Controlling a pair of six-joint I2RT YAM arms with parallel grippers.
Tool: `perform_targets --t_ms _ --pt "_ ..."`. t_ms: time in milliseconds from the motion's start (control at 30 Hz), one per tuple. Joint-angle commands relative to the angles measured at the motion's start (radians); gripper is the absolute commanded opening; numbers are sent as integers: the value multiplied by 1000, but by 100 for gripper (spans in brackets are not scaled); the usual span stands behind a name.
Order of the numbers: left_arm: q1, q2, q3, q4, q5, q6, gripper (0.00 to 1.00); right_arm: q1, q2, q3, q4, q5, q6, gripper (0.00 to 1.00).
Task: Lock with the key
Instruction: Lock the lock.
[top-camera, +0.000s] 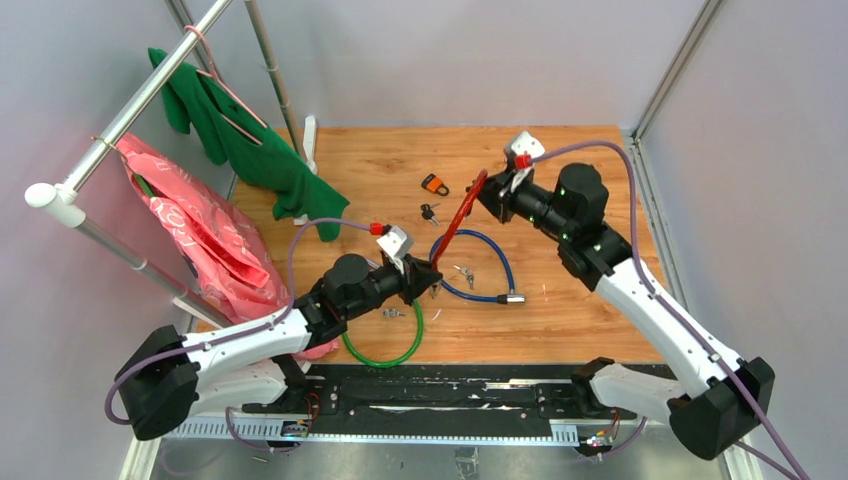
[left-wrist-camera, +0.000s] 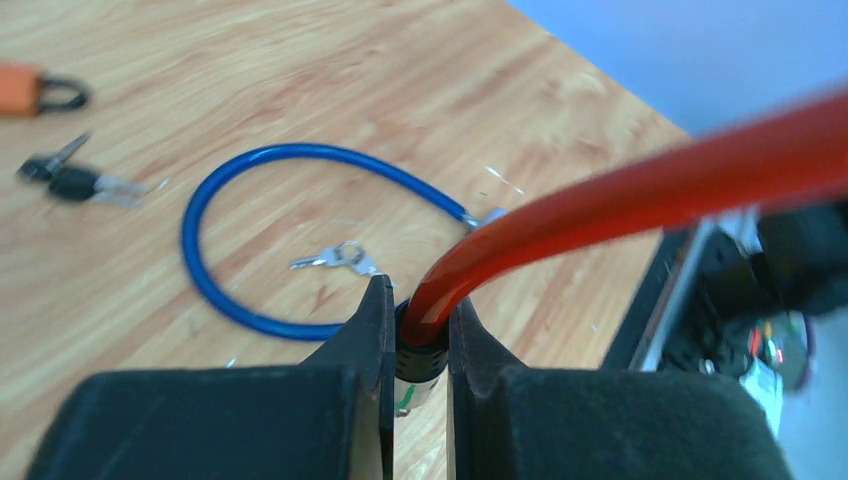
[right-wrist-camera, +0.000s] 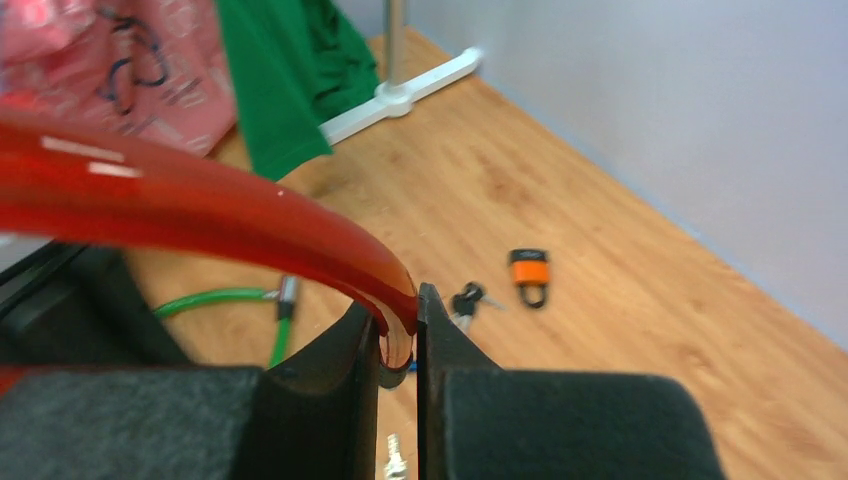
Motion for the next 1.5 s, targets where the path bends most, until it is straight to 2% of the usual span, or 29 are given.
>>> perform_targets --t_ms 0,100,200,300,400,533,667,700,900,1067,1267,1333,1467 --pt "51 -7 59 -38 -335 -326 0 69 -91 -165 151 -184 87 0" --pt "128 2 61 -51 -298 -478 0 71 -129 -222 101 -120 118 0" --pt "181 -1 60 -89 -276 -532 0 72 -124 -284 30 -16 138 0" --pt "193 -12 46 -72 -284 -498 0 72 -81 -343 32 37 222 0" --pt "194 -22 29 -51 -309 -468 0 77 -8 -350 44 5 339 0" --pt "194 -40 9 -39 -352 -386 0 110 73 -333 -47 13 428 1" --pt "194 -35 -23 -44 -387 -368 0 124 129 -381 -36 48 472 19" --pt "194 -33 -29 -56 -386 -378 0 125 149 -393 -24 66 484 26" --pt "194 -48 -57 -83 -402 -387 0 125 215 -388 -26 113 488 45" --pt "194 -58 -82 -83 -418 -375 0 126 138 -370 -136 280 437 51" --pt "194 -58 -92 -61 -421 -375 0 135 -57 -369 -288 594 382 55" --pt "194 -56 -91 -53 -417 -373 0 142 -139 -387 -293 666 379 66" --pt "194 -53 -92 -53 -412 -370 0 173 -270 -416 -272 753 343 72"
